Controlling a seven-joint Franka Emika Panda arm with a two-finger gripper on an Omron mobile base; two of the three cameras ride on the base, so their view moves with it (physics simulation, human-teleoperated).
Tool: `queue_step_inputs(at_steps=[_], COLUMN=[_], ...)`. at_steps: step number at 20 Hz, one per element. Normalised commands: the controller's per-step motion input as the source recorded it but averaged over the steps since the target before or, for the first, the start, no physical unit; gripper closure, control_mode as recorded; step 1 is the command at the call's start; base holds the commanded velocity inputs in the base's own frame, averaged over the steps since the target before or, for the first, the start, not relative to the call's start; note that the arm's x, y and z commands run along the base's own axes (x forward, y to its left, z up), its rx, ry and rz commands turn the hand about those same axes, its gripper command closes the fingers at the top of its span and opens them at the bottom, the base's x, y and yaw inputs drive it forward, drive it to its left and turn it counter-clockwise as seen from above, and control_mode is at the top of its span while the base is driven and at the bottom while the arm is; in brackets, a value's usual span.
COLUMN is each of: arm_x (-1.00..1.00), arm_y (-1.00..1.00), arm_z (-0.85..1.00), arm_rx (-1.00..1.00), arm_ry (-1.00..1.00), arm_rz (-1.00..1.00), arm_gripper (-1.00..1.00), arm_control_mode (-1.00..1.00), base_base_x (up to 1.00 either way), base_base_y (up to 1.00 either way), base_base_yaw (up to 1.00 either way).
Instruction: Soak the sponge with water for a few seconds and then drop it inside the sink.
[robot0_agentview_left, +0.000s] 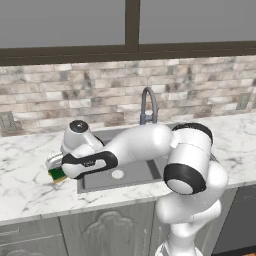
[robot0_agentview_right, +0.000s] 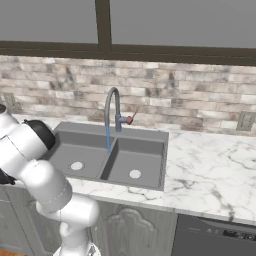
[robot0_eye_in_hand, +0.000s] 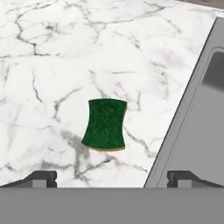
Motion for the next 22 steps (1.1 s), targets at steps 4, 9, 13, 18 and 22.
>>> queue_step_inputs(at_steps=[4, 9, 13, 18, 22], arm_x=[0.14, 0.12, 0.09, 0.11, 0.03], arm_y=[0.03, 0.10, 0.07, 0.08, 0.01], arm_z=[-0.02, -0.03, 0.00, 0.04, 0.00], arm_rx=[0.00, 0.00, 0.00, -0.04, -0.05], arm_ry=[0.00, 0.08, 0.18, 0.21, 0.14], arm_rz=[0.00, -0.02, -0.04, -0.06, -0.04], arm_gripper=[-1.00, -1.00, -1.00, -1.00, -1.00], arm_control_mode=[-1.00, -1.00, -1.00, -1.00, -1.00], base_base_x=[0.00, 0.00, 0.00, 0.00, 0.00], base_base_y=[0.00, 0.00, 0.00, 0.00, 0.00], base_base_yaw=[0.00, 0.00, 0.00, 0.00, 0.00])
